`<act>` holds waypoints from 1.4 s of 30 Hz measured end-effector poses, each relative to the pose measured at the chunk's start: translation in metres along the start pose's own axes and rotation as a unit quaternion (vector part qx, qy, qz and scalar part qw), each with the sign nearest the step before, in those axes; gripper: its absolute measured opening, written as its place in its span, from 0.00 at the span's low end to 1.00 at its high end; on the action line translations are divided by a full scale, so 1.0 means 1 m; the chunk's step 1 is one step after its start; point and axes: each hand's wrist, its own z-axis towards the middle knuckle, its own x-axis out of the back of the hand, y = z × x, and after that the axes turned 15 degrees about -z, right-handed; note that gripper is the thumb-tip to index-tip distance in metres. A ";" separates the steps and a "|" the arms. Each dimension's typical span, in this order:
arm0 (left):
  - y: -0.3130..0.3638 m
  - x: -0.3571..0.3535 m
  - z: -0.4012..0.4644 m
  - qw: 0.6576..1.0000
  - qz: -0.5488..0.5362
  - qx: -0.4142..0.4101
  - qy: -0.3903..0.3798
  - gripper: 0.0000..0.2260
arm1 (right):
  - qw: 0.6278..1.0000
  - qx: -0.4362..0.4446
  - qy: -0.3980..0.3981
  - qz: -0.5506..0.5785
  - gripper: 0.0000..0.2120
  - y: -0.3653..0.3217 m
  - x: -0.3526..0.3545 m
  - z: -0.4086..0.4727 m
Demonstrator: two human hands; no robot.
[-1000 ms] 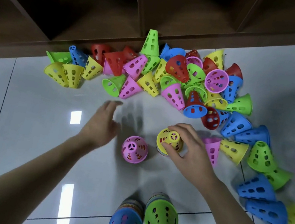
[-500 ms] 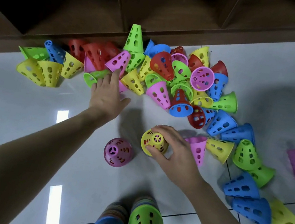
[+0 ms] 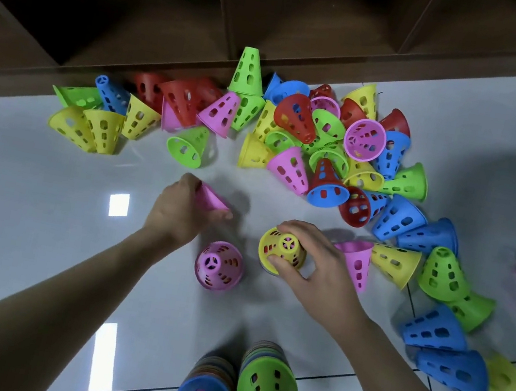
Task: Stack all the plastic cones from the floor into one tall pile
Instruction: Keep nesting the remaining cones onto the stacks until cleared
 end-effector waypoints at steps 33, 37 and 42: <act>0.011 -0.001 -0.112 0.988 0.056 -0.133 -0.057 0.23 | 0.959 -0.136 0.099 -0.228 0.31 0.012 0.024 -0.031; -0.001 -0.008 -0.108 0.989 -0.004 -0.133 -0.064 0.22 | 0.919 -0.224 0.071 -0.316 0.36 0.047 0.026 -0.042; -0.003 -0.015 -0.107 0.991 -0.032 -0.125 -0.035 0.25 | 0.925 -0.250 0.023 -0.284 0.35 0.053 0.015 -0.045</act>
